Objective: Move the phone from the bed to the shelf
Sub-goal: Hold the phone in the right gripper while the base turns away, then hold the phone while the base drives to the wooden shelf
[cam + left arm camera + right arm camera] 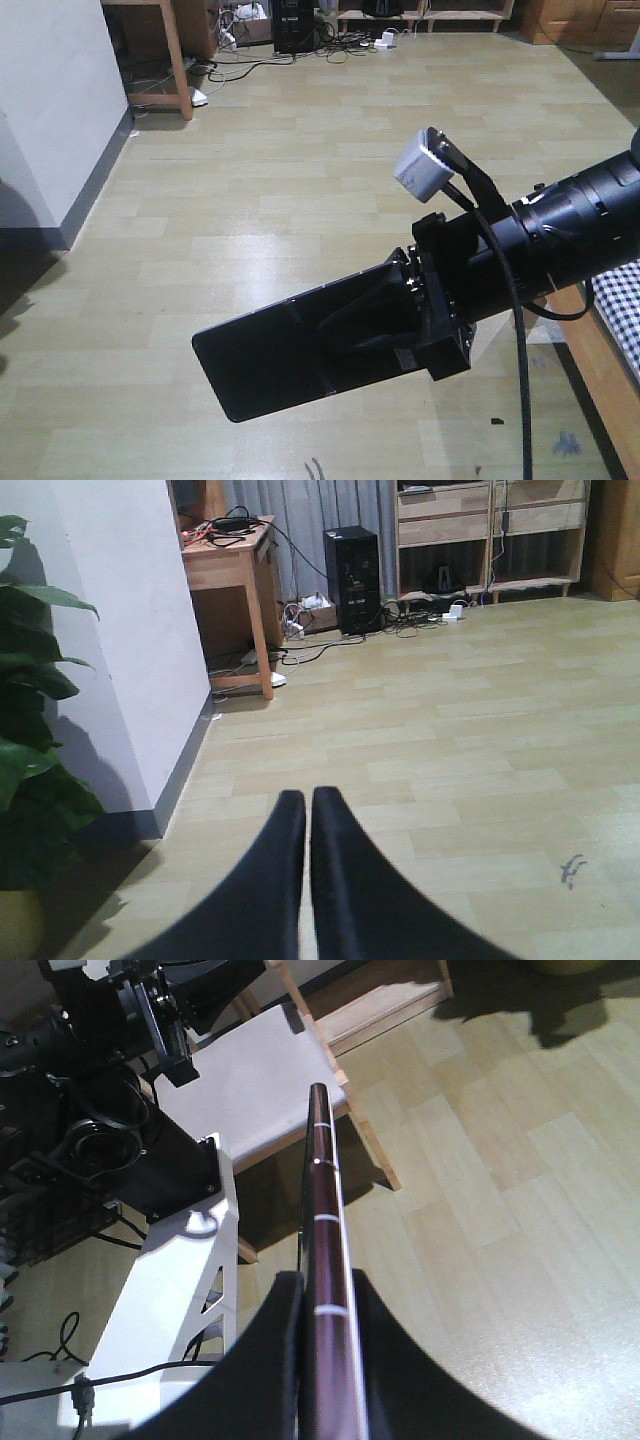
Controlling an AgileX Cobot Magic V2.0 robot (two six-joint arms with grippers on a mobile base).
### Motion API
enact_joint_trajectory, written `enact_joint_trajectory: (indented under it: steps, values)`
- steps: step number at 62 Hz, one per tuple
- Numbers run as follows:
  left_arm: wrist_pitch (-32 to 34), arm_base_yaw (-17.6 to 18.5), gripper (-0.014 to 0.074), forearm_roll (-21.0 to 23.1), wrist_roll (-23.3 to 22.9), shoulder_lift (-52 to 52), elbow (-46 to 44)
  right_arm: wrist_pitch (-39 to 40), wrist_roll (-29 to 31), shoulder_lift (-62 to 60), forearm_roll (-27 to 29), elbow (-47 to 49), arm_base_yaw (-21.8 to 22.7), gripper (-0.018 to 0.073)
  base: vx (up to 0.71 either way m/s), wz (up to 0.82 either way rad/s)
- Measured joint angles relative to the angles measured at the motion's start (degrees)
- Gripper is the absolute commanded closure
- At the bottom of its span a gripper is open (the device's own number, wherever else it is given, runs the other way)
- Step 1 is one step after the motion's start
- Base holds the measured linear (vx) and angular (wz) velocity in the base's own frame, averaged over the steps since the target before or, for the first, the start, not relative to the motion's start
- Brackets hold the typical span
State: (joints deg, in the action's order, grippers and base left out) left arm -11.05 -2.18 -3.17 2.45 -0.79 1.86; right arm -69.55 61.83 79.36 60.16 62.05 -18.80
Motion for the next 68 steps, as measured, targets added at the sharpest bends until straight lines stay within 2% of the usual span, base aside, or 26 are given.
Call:
enact_joint_trajectory:
  steps: [68]
  values:
    - [0.0, 0.0, 0.0596, 0.0, 0.0, 0.0, 0.0, -0.07, 0.0, 0.0, 0.0, 0.0, 0.0, 0.0561, 0.32, -0.08]
